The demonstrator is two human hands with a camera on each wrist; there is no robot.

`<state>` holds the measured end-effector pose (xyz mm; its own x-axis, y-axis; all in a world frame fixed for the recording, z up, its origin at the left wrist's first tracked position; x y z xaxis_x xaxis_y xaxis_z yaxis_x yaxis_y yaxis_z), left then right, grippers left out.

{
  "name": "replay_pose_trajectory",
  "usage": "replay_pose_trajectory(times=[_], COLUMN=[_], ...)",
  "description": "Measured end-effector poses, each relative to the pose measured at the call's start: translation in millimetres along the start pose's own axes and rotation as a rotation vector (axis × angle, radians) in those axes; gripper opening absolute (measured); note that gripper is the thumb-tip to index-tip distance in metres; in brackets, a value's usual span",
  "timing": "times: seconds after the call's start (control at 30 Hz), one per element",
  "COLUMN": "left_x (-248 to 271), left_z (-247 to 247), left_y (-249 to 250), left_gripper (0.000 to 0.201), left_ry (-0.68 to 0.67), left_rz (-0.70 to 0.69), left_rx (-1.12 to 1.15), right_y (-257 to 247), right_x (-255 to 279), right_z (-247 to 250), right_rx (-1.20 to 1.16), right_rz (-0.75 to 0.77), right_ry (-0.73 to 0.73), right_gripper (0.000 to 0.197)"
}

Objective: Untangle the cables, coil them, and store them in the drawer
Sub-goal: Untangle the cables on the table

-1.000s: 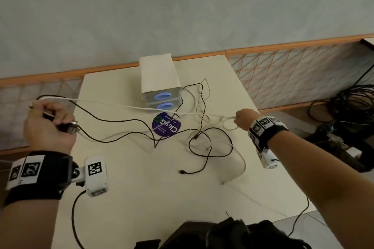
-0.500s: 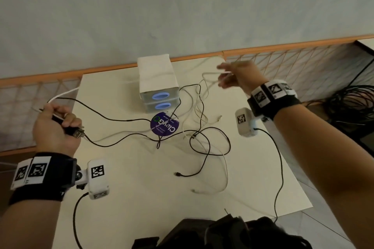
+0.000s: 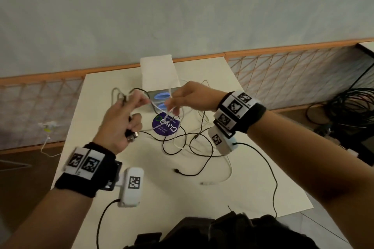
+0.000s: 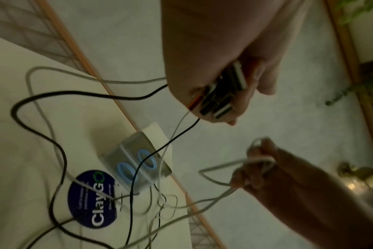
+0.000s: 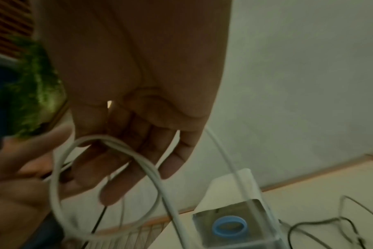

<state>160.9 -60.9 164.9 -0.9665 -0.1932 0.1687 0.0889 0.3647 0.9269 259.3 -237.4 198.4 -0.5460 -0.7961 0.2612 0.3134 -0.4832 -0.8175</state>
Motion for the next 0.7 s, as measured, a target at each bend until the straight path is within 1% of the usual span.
replay_pose_trajectory(times=[0.03, 0.07, 0.13, 0.23, 0.3, 0.37, 0.43, 0.5, 0.57, 0.6, 0.63, 0.67, 0.7], left_x=[1, 2, 1, -3, -1, 1, 0, -5, -8, -9, -9, -9, -9], left_z=[-9, -17, -25, -21, -21, -22, -19, -9, 3, 7, 11, 13, 14], left_y=[-4, -7, -8, -6, -3, -4, -2, 5, 14, 18, 21, 24, 26], left_gripper=[0.027, 0.023, 0.005, 0.01, 0.006, 0.004, 0.005, 0.007, 0.011, 0.015, 0.02, 0.025, 0.028], left_ry=[-0.016, -0.013, 0.019, 0.032, -0.015, -0.011, 0.067, 0.174, 0.24, 0.265, 0.289, 0.305, 0.311], left_rz=[0.015, 0.022, 0.026, 0.029, 0.012, -0.022, -0.06, -0.079, -0.118, -0.148, -0.181, -0.205, -0.224], left_rx=[-0.049, -0.083, -0.109, -0.203, -0.358, -0.441, -0.372, -0.218, -0.07, -0.009, 0.042, 0.079, 0.104], right_y=[-5, -6, -6, 0, 4, 8, 18, 37, 59, 67, 76, 84, 90], right_x=[-3, -7, -13, -14, -12, -13, -15, -16, -13, -12, -12, -12, -12], right_z=[-8, -15, -27, -36, -39, -41, -39, -32, -21, -16, -10, -4, 0], right_rx=[0.009, 0.024, 0.018, -0.037, -0.049, -0.064, 0.023, 0.193, 0.302, 0.308, 0.277, 0.19, 0.052], right_rz=[0.01, 0.017, 0.039, 0.048, 0.047, 0.037, -0.002, -0.067, -0.104, -0.101, -0.094, -0.105, -0.133], right_ry=[-0.034, -0.053, -0.06, -0.052, -0.055, -0.035, -0.028, -0.041, -0.004, 0.03, 0.088, 0.167, 0.237], right_gripper=[0.023, 0.023, 0.02, 0.026, 0.024, 0.022, 0.025, 0.023, 0.007, 0.008, 0.016, 0.019, 0.016])
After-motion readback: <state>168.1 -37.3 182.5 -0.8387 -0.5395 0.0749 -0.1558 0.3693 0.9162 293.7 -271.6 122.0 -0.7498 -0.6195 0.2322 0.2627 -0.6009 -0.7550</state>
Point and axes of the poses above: each hand's wrist, its own x-axis away from the middle knuckle, its own z-axis out of the back of the hand, y = z × x, the point moved 2 cm from there along -x, towards the middle knuckle, and after that the axes turned 5 degrees about -y, right-handed, at the moved point
